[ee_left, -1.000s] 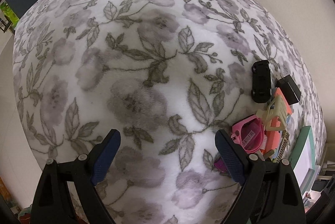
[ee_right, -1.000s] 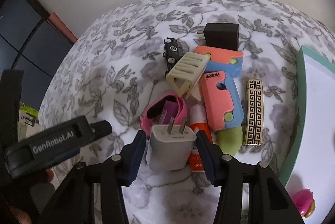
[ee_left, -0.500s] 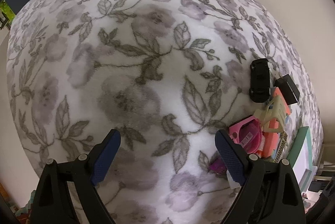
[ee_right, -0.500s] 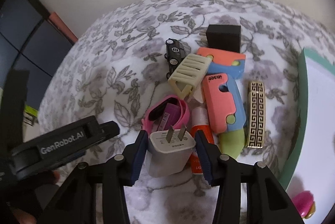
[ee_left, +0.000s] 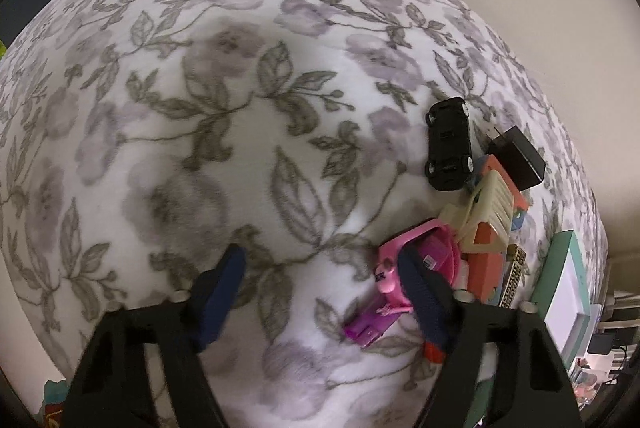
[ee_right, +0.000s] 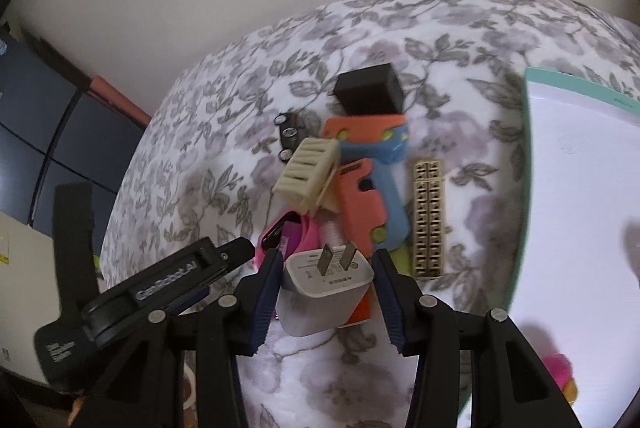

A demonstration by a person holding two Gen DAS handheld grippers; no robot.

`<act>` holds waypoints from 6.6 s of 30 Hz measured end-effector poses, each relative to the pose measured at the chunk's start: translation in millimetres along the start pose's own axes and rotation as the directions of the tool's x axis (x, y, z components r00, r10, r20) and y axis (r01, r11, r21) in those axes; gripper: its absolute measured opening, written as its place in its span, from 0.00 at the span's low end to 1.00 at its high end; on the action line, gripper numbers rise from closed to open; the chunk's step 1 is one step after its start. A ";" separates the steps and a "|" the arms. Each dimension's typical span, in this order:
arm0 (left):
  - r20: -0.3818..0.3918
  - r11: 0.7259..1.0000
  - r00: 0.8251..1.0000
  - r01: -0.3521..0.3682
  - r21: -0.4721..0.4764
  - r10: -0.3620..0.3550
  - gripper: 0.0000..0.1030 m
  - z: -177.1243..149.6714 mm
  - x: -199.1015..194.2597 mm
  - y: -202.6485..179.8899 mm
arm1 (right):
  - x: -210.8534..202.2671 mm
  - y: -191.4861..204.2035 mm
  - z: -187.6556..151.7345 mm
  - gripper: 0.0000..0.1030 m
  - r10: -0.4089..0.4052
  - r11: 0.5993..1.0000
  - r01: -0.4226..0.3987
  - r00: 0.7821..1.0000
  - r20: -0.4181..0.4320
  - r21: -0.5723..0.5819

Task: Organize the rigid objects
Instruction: 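Grasp the white charger plug with the right tool while the left tool grasps the pink watch band, then carry plug and watch band into the tray and open both tools, then move both open tools back over the remaining pile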

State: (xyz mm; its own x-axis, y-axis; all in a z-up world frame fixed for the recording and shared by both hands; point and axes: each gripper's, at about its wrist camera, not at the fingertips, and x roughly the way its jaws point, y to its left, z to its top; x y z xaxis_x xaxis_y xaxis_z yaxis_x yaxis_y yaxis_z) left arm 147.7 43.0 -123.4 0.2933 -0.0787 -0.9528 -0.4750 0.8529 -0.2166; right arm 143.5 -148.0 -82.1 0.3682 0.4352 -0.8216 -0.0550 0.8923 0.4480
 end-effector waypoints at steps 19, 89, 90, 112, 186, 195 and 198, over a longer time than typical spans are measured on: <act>0.019 0.989 0.999 0.033 0.144 -0.036 0.15 -2.0 16.6 -37.3 | 3.9 -24.7 1.2 0.47 0.005 0.997 -0.003 1.000 -0.019 0.077; -0.062 0.845 0.996 0.093 0.527 -0.071 0.17 -133.3 -33.3 -206.7 | -139.0 -169.1 -32.1 0.38 -0.385 0.870 0.366 0.923 -0.011 0.329; -0.058 0.846 0.996 0.093 0.525 -0.073 0.18 -132.1 -34.9 -206.3 | -140.1 -167.0 -31.2 0.38 -0.389 0.871 0.370 0.921 -0.007 0.323; 0.121 0.911 0.992 -0.031 0.412 -0.021 0.79 -97.5 -73.0 -176.9 | -153.3 -146.4 -22.0 0.62 -0.433 0.873 0.398 0.898 0.073 0.283; 0.022 0.984 0.984 -0.176 0.031 0.175 0.97 -9.3 -20.1 11.0 | 21.3 13.0 -17.3 0.52 -0.109 0.988 0.099 0.990 -0.084 -0.122; 0.024 0.991 0.995 -0.099 0.094 0.098 0.95 -6.2 -14.5 -5.1 | 36.0 22.6 -19.7 0.43 -0.129 0.979 0.111 0.987 -0.100 -0.168; 0.013 0.989 0.996 -0.087 0.120 0.086 0.88 -7.2 -8.9 -11.5 | 40.2 21.1 -19.2 0.40 -0.139 0.978 0.120 0.985 -0.103 -0.172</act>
State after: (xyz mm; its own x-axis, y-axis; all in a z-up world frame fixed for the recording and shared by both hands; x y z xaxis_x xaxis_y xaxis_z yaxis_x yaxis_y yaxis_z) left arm 144.6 30.2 -113.9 0.2624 0.0014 -0.9650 -0.3953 0.9124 -0.1061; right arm 139.3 -109.4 -112.4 0.2745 0.3172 -0.9078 -0.1698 0.9452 0.2790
